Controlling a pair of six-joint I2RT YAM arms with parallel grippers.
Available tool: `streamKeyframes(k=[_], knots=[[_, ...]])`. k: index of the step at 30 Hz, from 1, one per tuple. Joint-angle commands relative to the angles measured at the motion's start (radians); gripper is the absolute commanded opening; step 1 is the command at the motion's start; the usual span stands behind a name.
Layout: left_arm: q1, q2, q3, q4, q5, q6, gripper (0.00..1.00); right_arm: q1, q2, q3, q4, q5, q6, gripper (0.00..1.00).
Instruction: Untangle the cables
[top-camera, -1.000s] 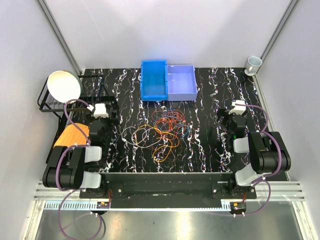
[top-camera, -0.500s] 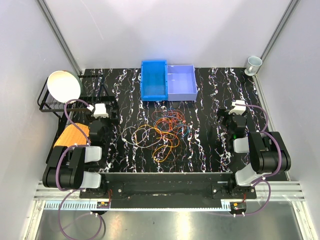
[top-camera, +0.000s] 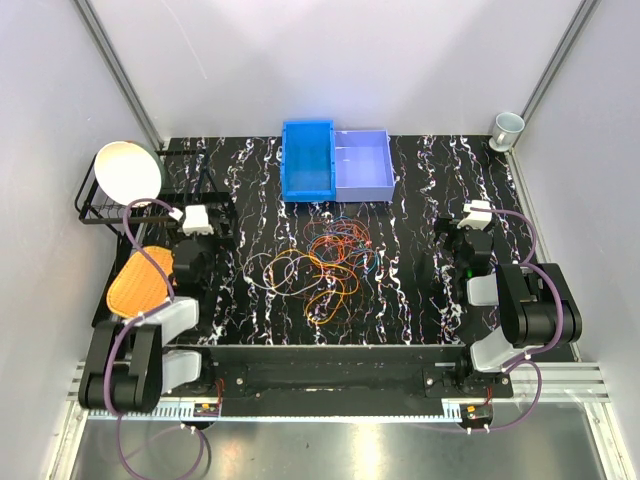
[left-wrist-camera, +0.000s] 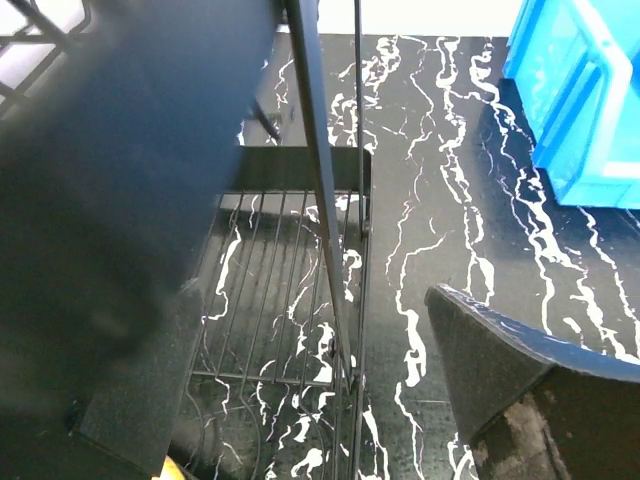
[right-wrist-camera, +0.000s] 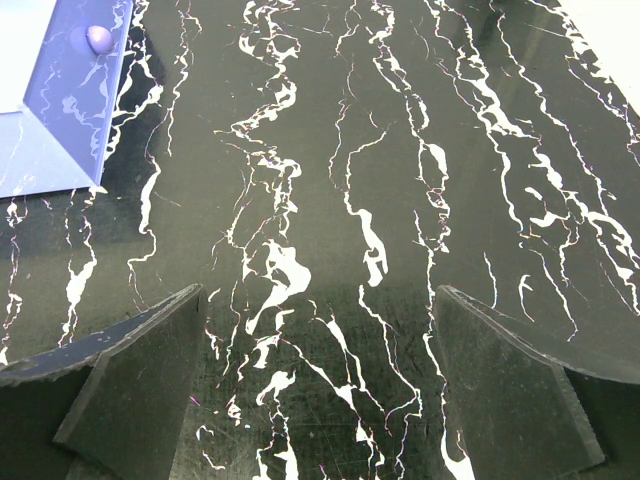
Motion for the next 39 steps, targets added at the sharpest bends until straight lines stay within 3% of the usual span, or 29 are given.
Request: streamKeyframes(k=[1,8,14,19,26,29,32,33,34,37,39], knots=[[0.006,-0.109,0.061,-0.234,0.011,-0.01,0.99,-0.004,-0.003,0.02,0.039,0.009,-0.003,1.0],[0.006,-0.378,0.04,-0.487,0.014,-0.098,0.99,-0.006,-0.003,0.02,0.041,0.01,-0.003,1.0],[0.004,-0.631,0.081,-0.804,0.048,-0.165,0.99,-0.004,-0.005,0.018,0.042,0.01,-0.003,1.0],[-0.016,-0.806,0.184,-1.117,0.001,-0.329,0.99,-0.004,-0.005,0.017,0.045,0.012,-0.003,1.0],[-0.04,-0.823,0.308,-1.297,0.046,-0.613,0.99,-0.004,-0.003,0.012,0.056,0.017,-0.003,1.0],[-0.047,-0.779,0.382,-1.427,0.091,-0.652,0.99,-0.005,-0.003,0.008,0.065,0.02,-0.003,1.0],[-0.048,-0.772,0.412,-1.435,0.129,-0.641,0.99,-0.006,-0.005,0.006,0.068,0.02,-0.003,1.0],[-0.048,-0.777,0.42,-1.458,0.116,-0.656,0.99,-0.004,-0.003,0.006,0.068,0.02,-0.003,1.0],[-0.048,-0.789,0.429,-1.507,0.015,-0.691,0.99,-0.004,-0.003,0.006,0.07,0.021,-0.003,1.0],[-0.048,-0.814,0.474,-1.861,-0.241,-1.031,0.99,-0.006,-0.003,0.005,0.068,0.021,-0.003,1.0],[-0.047,-0.846,0.472,-1.799,-0.179,-0.936,0.99,-0.005,-0.005,0.005,0.068,0.02,-0.003,1.0]])
